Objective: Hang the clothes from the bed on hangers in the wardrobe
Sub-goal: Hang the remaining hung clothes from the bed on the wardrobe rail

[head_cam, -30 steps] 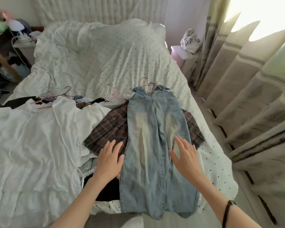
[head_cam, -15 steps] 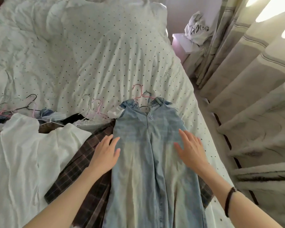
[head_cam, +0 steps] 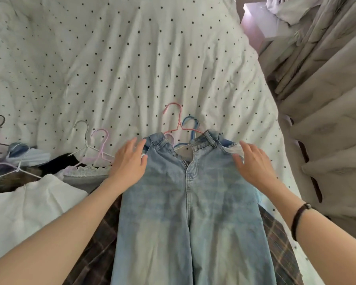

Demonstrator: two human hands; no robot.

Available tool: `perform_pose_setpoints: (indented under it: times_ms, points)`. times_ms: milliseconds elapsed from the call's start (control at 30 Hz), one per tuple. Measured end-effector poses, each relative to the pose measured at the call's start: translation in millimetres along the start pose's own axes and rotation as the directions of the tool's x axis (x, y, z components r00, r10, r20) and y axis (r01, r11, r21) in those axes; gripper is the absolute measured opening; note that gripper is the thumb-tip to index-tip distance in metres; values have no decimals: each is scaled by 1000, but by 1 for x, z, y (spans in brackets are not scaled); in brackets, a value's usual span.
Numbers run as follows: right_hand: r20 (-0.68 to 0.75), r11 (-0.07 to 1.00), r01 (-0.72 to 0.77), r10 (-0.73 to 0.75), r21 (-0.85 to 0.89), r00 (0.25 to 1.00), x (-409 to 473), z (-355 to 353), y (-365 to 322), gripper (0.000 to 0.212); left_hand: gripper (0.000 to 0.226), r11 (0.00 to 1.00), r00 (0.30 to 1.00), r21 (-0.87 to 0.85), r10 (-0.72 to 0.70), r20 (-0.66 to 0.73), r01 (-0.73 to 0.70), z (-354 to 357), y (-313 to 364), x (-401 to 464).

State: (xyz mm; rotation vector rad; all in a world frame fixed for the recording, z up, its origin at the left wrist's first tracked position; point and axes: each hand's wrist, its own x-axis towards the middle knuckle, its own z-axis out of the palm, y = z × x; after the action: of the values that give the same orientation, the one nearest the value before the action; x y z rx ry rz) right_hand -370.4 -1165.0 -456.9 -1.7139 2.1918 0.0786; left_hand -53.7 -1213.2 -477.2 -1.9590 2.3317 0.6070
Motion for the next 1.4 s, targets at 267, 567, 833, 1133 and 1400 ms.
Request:
perform_pose_setpoints:
  times_ms: [267, 567, 833, 1133, 1400]
  points:
    - [91, 994, -6, -4, 108, 996, 64, 23, -18, 53, 46, 995, 998, -86, -54, 27, 56, 19, 9, 52]
    - [-182, 955, 60, -7, 290, 983, 37, -9, -20, 42, 28, 959, 977, -284, -74, -199, 15, -12, 20, 27]
    - [-317, 916, 147, -24, 373, 948, -50, -66, -13, 37, 34, 937, 951, -332, 0, -310, -108, -72, 54, -45]
    - [-448, 853, 156, 100, 499, 888, -229, -107, 16, 27, 29, 898, 905, -322, 160, -393, -299, -116, 108, -173]
    - [-608, 854, 1, 369, 520, 703, -407, -164, 56, 31, 38, 700, 727, -291, 468, -502, -652, -164, 212, -255]
